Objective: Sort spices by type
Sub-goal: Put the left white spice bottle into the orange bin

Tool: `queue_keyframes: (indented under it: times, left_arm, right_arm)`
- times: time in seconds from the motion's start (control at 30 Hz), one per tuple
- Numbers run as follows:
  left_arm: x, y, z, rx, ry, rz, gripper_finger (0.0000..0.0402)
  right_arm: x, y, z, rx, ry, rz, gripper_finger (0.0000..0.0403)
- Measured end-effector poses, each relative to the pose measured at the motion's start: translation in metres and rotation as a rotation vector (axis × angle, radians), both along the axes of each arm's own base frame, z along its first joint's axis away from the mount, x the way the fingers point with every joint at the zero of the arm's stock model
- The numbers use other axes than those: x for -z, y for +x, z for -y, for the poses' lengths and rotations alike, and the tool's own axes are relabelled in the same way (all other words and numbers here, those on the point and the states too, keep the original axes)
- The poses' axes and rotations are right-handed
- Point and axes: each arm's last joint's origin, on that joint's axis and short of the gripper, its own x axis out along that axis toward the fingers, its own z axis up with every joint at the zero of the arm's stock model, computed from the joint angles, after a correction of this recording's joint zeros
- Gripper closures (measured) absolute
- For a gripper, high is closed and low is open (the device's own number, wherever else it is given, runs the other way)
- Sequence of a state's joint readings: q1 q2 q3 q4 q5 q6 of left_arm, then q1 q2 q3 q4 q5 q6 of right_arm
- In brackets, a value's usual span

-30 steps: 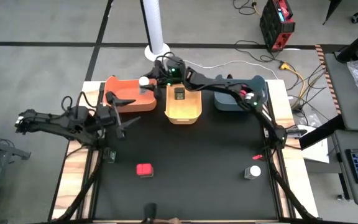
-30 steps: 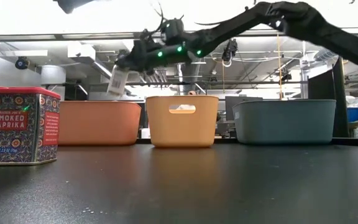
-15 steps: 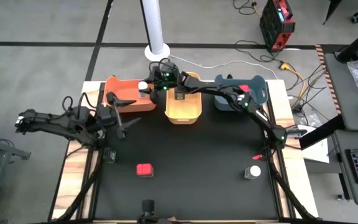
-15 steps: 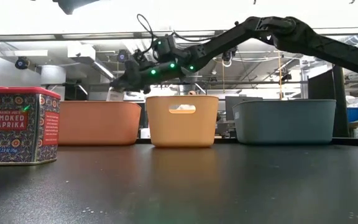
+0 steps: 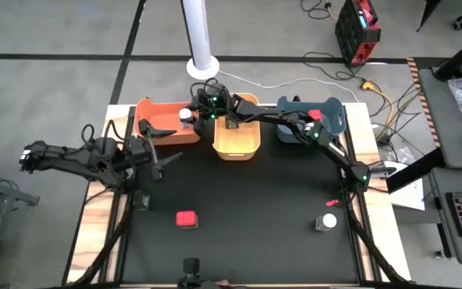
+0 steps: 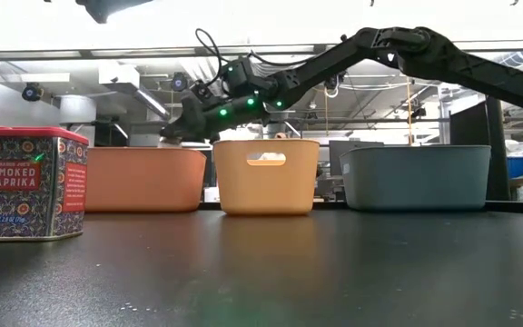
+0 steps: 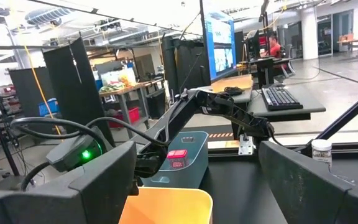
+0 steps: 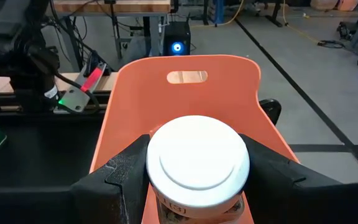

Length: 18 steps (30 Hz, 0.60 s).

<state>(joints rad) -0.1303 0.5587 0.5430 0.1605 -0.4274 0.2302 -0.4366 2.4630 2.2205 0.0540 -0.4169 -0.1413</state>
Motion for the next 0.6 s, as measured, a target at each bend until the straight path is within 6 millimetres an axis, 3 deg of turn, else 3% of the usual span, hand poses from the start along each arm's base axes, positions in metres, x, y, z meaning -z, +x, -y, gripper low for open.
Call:
queue_keyframes:
  times: [0.6]
  left_arm:
    - [0.0006, 0.001, 0.0001, 0.0, 0.001, -0.006, 0.0078]
  right_arm:
    - [0.008, 0.0022, -0.0085, 0.062, -0.024, -0.083, 0.0206]
